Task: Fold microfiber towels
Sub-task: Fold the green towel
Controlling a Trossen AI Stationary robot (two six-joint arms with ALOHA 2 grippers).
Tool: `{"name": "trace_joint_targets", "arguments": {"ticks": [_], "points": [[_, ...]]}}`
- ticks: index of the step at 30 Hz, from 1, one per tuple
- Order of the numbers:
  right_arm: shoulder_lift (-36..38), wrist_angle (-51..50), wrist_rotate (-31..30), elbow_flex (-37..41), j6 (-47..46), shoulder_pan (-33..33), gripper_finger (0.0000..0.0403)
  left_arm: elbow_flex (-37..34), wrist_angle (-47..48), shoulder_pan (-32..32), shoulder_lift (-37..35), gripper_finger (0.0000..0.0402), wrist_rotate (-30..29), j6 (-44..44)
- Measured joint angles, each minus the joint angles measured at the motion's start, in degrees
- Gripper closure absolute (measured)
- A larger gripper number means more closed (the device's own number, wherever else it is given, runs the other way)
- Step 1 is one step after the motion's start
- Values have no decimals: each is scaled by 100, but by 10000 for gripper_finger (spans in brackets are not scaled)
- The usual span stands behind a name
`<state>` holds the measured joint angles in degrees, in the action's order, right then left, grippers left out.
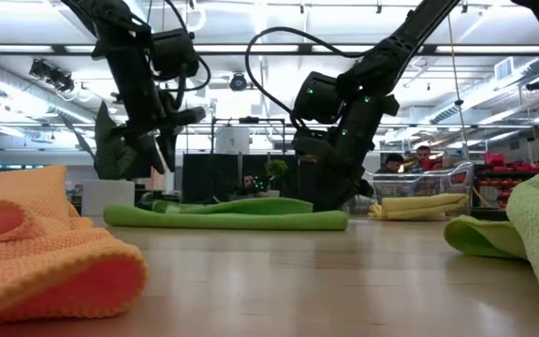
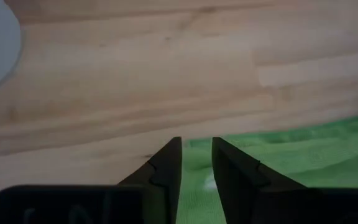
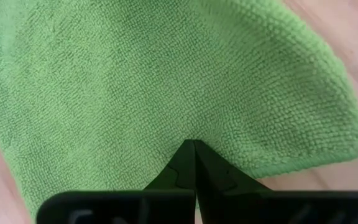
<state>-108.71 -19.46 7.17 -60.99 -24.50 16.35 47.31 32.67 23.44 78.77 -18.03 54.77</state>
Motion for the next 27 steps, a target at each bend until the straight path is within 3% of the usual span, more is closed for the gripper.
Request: {"name": "trace_joint_targets", "arguments": {"ticks": [6, 10, 12, 18, 27], "points": [[-7, -2, -74, 2, -43, -71, 401, -2, -25, 303, -256, 305, 116, -141], [-10, -2, -68, 4, -87, -69, 401, -2, -46, 100, -479, 313, 1232, -188], [-8, -2, -56, 7, -87, -53, 401, -2, 50, -216, -545, 319, 1509, -153], [5, 114, 17, 17, -94, -2, 402, -2, 336, -678, -482, 341, 1249, 102], [0, 153, 21, 17, -136, -4, 402, -4, 413, -607, 16, 376, 1111, 115]]}}
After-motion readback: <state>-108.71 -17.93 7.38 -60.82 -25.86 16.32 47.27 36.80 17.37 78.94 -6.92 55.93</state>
